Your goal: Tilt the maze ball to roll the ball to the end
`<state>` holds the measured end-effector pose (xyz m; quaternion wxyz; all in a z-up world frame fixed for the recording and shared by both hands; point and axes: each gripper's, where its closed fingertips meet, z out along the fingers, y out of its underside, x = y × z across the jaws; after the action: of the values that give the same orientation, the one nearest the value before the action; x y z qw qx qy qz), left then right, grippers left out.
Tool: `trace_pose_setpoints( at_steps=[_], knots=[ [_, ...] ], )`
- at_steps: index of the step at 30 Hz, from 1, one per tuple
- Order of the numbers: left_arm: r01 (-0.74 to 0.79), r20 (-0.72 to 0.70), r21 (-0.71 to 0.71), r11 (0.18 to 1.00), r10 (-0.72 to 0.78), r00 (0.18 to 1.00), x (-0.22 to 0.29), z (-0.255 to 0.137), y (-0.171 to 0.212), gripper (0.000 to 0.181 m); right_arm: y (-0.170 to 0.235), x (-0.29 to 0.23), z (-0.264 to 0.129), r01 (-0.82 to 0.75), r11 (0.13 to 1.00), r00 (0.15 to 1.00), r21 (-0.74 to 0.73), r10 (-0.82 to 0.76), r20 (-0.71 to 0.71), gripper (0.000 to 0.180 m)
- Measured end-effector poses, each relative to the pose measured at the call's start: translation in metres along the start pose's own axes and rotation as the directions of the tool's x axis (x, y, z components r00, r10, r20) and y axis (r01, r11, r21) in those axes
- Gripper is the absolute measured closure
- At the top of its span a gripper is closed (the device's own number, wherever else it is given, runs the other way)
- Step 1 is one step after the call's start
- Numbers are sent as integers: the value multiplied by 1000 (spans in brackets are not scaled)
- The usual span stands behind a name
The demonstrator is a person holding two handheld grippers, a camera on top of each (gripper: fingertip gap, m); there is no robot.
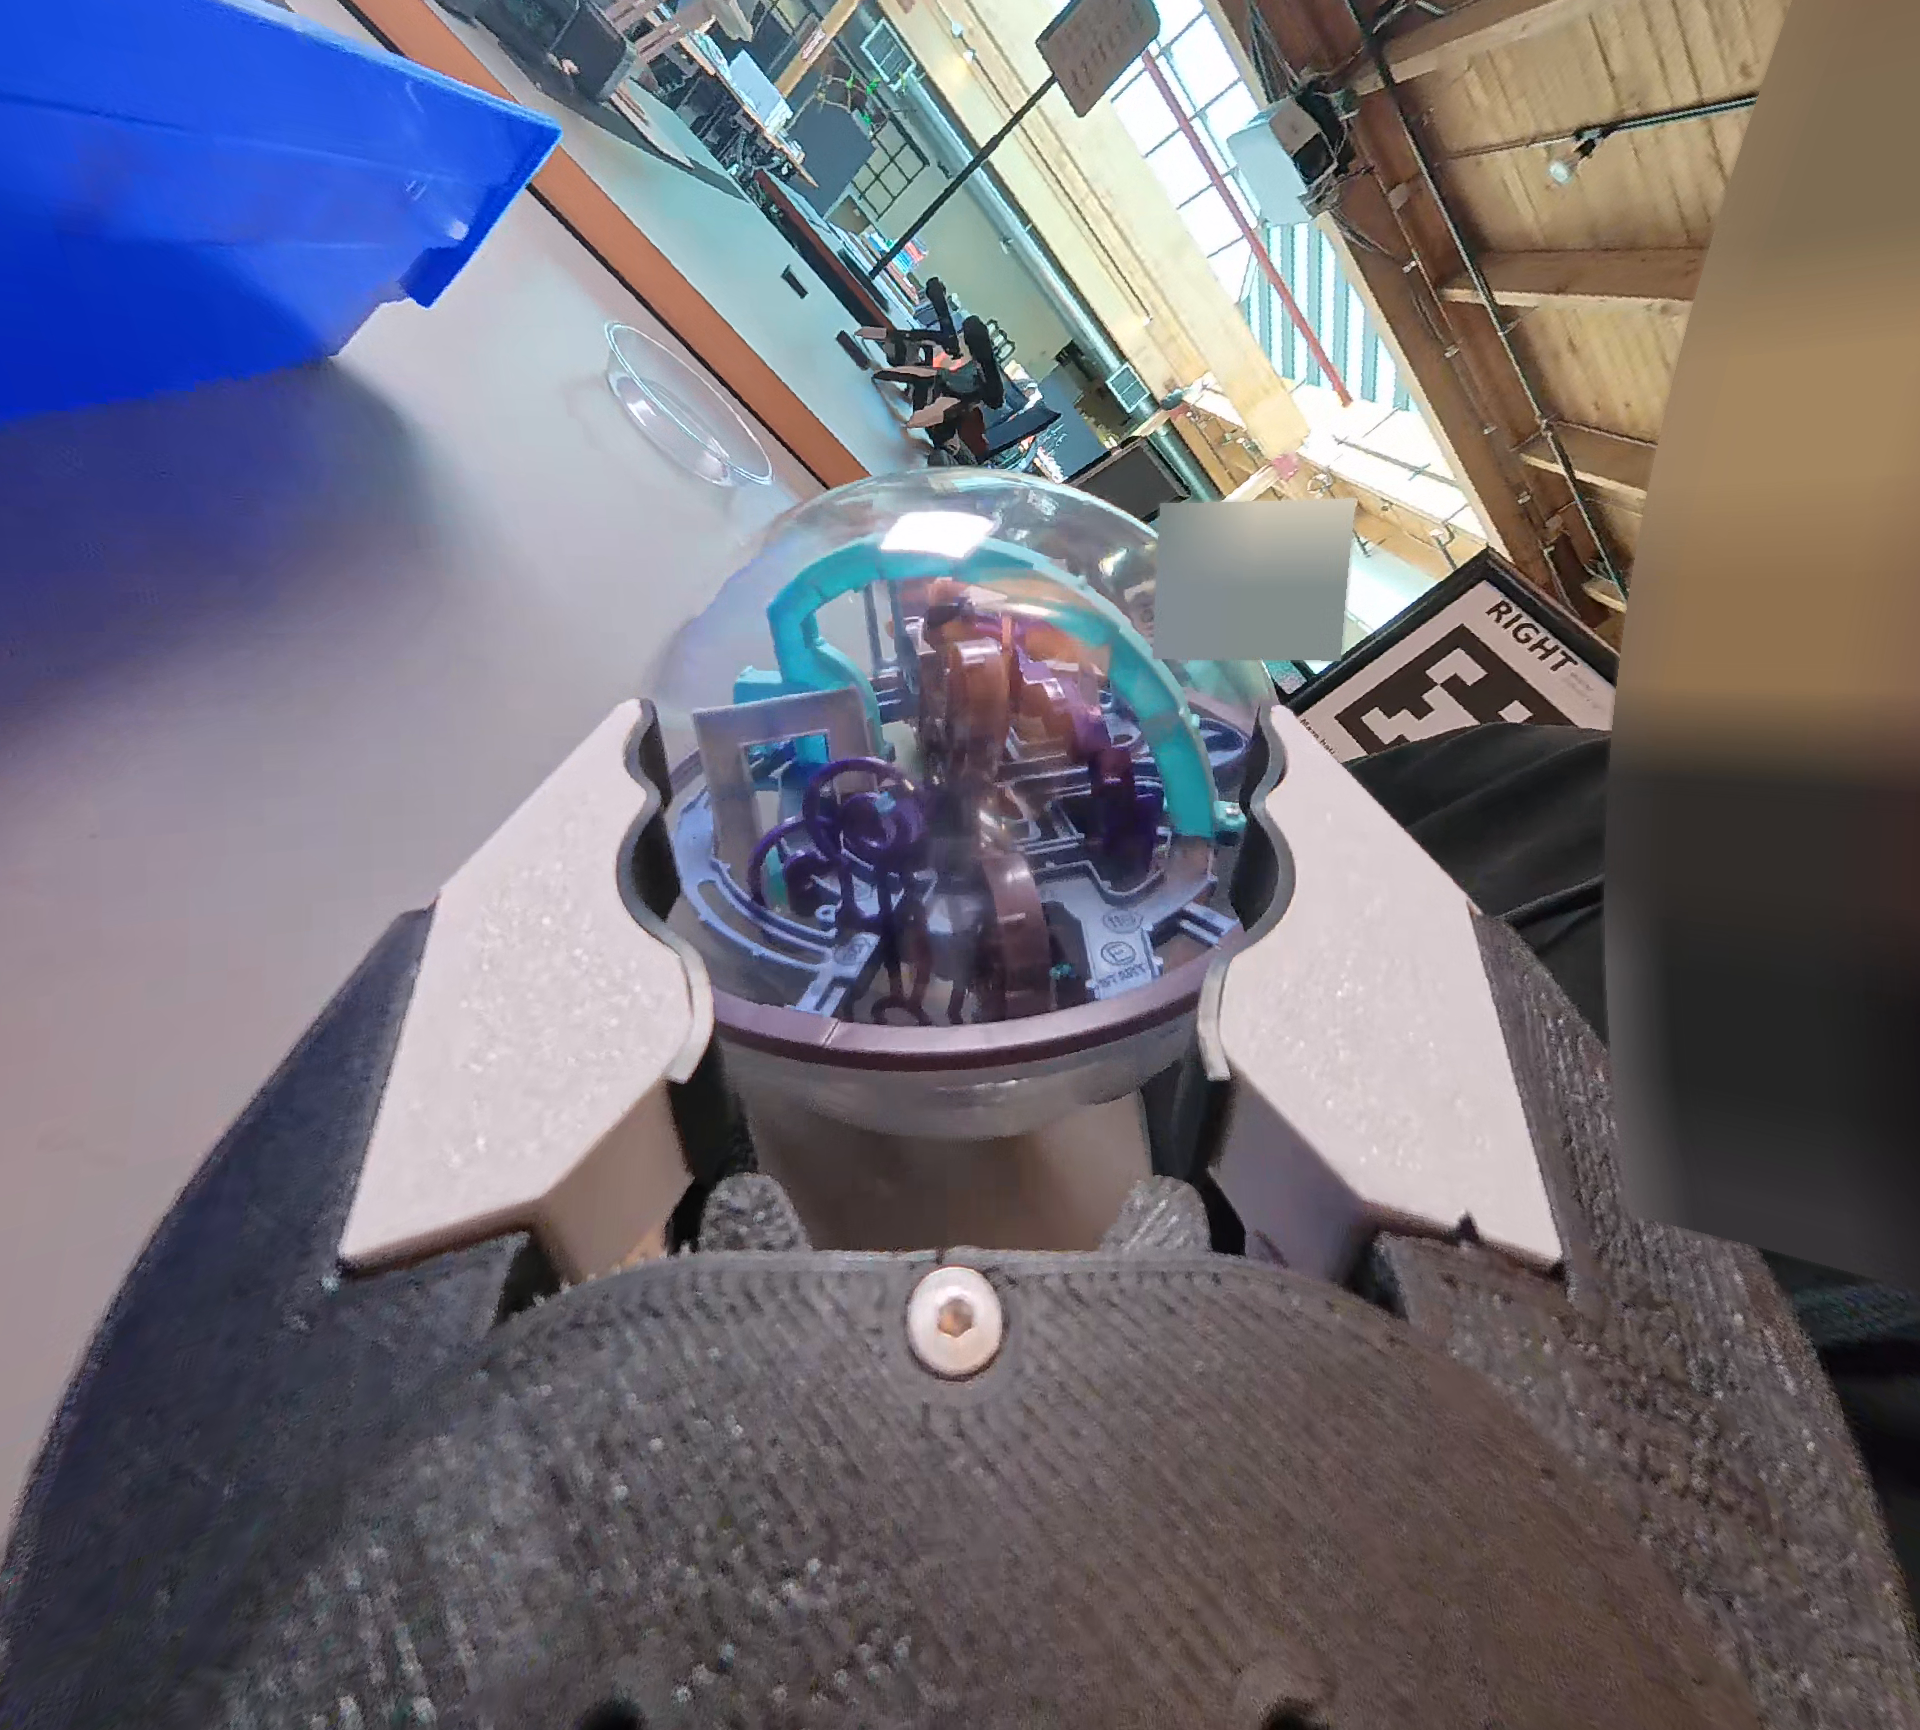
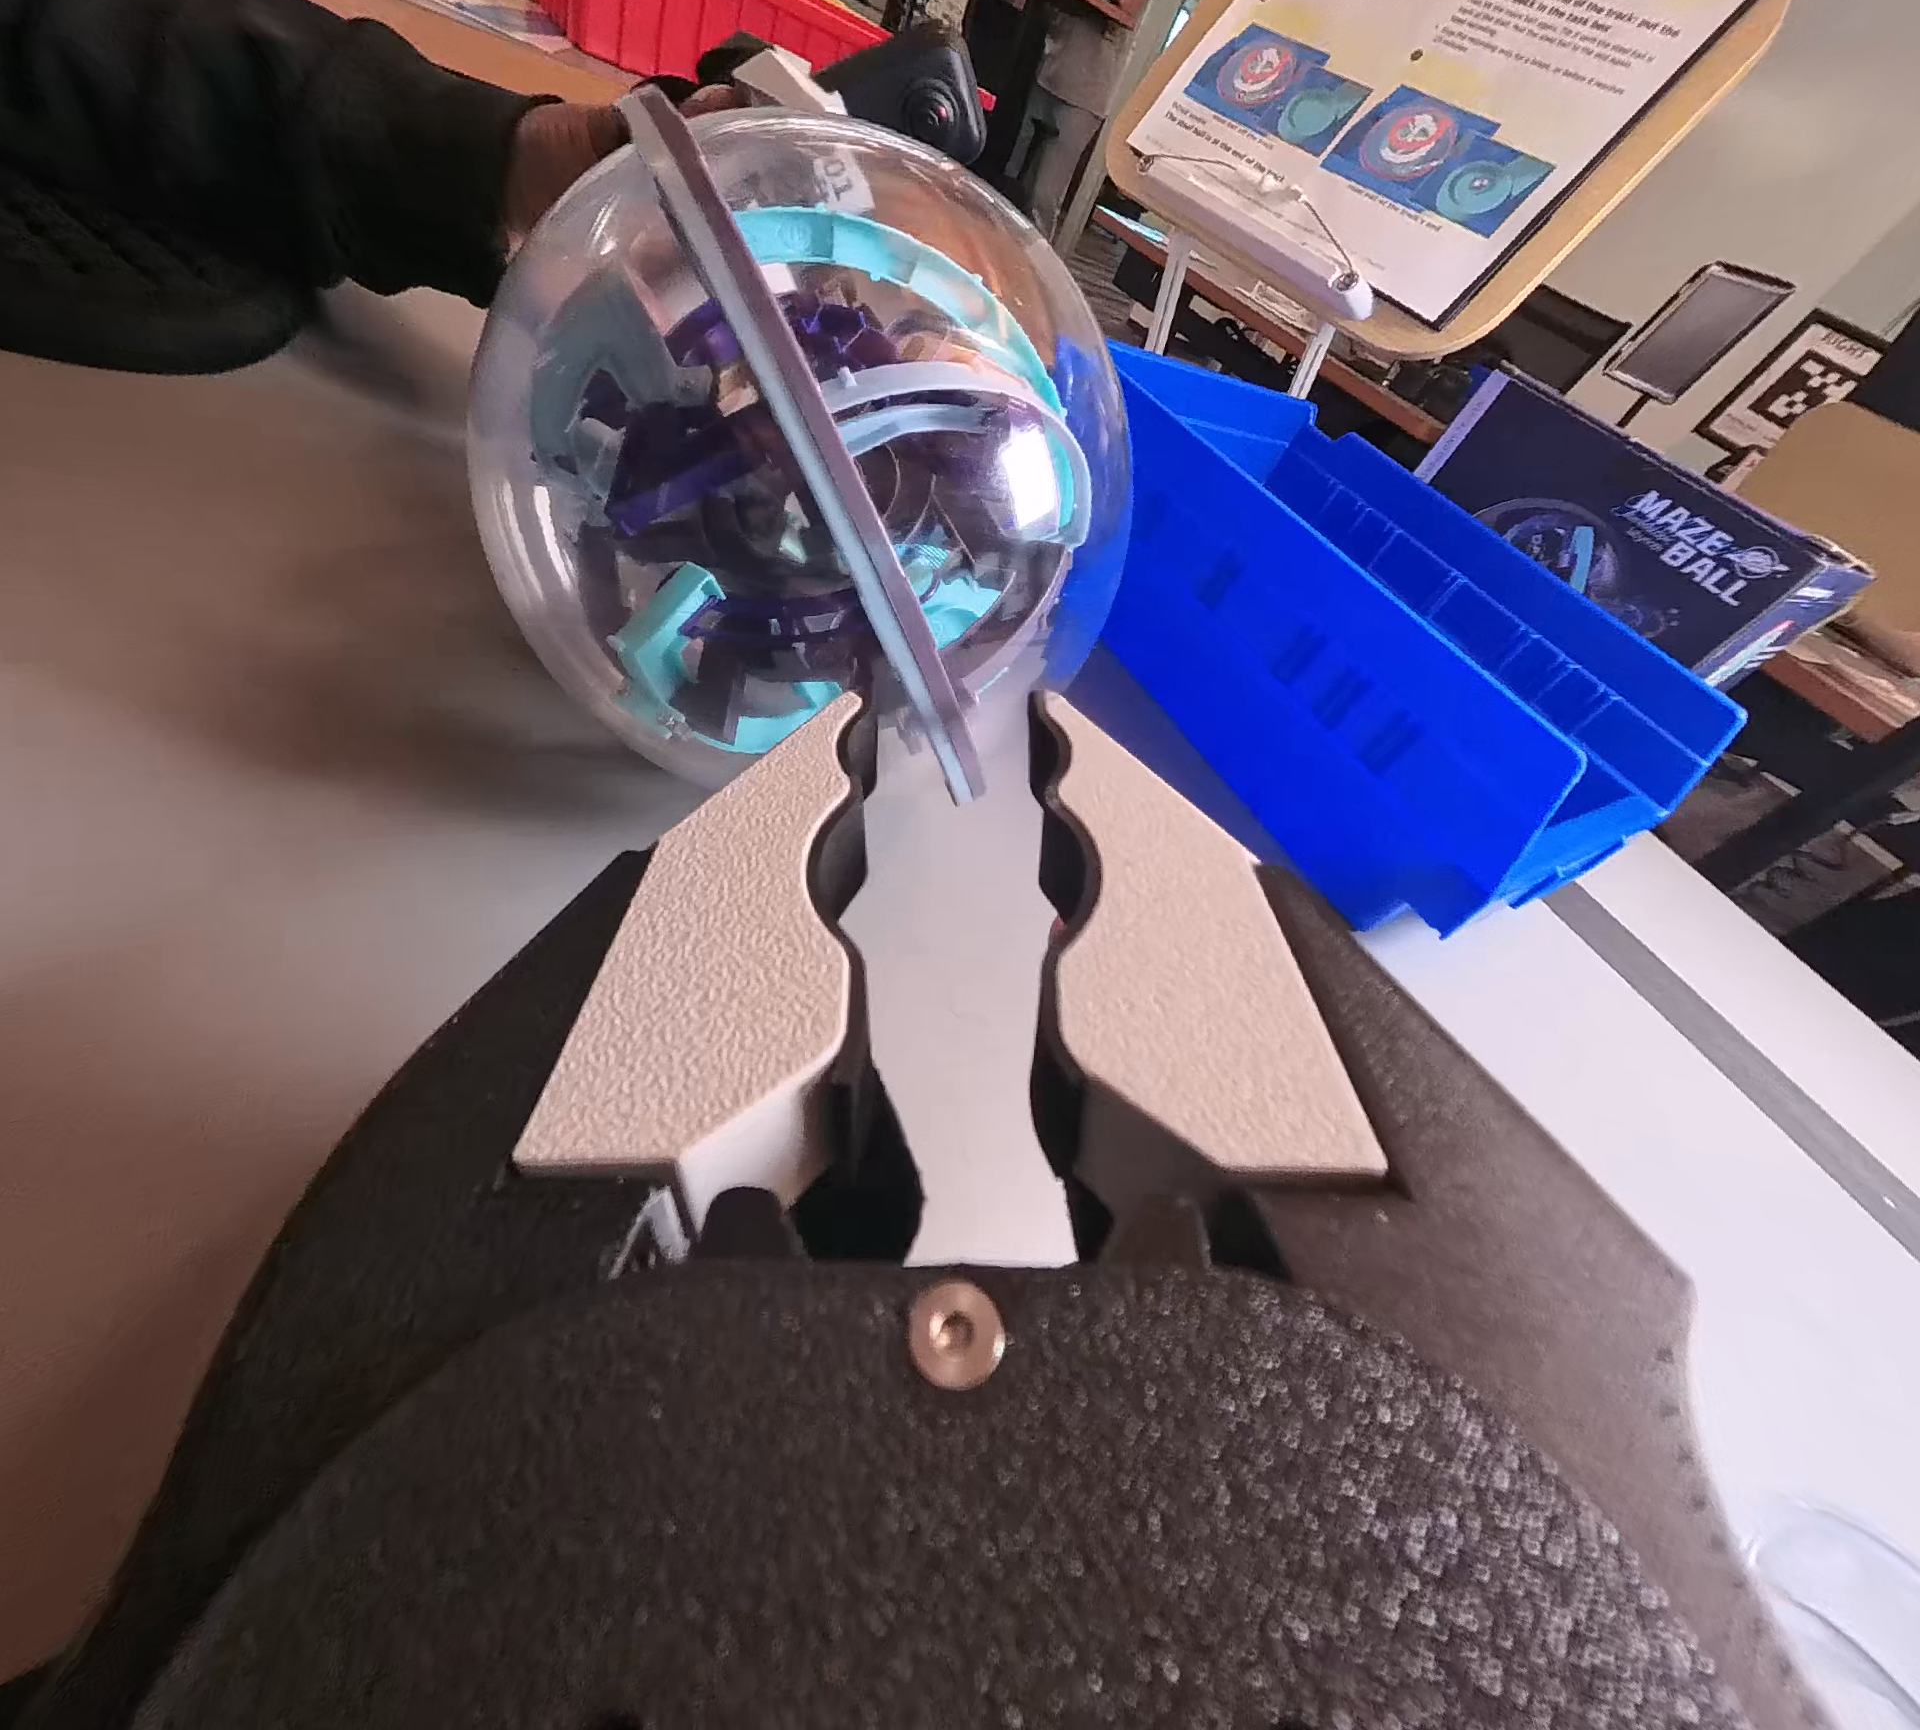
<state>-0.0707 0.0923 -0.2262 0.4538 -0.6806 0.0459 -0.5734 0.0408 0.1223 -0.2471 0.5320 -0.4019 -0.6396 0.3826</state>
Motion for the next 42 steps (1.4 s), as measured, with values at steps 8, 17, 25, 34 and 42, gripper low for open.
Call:
trace_pose_setpoints(
  at_steps=[8, 17, 25, 34, 42],
  knots=[
    [33, -13, 6, 999, -33, 999, 0, 2, -1, 70, -2, -14, 2, 49, 999, 996, -4, -49, 70, 172],
    [-124, 76, 2, 992, 124, 989, 6, -15, -16, 70, -3, -18, 3, 44, 997, 999, -67, -43, 24, 173],
    [-329, 306, -143, 933, 358, 882, 17, -2, 14, 37, -19, -34, 4, 38, 997, 999, -62, -38, -6, 173],
    [-347, 267, -234, 908, 403, 875, 27, 11, 23, 34, -42, -82, 11, 29, 999, 998, -29, -27, 49, 174],
    [-333, 70, -342, 878, 378, 923, 32, 14, 27, 35, -63, -82, -14, -39, 999, 956, 29, 29, 291, 148]
  ],
)
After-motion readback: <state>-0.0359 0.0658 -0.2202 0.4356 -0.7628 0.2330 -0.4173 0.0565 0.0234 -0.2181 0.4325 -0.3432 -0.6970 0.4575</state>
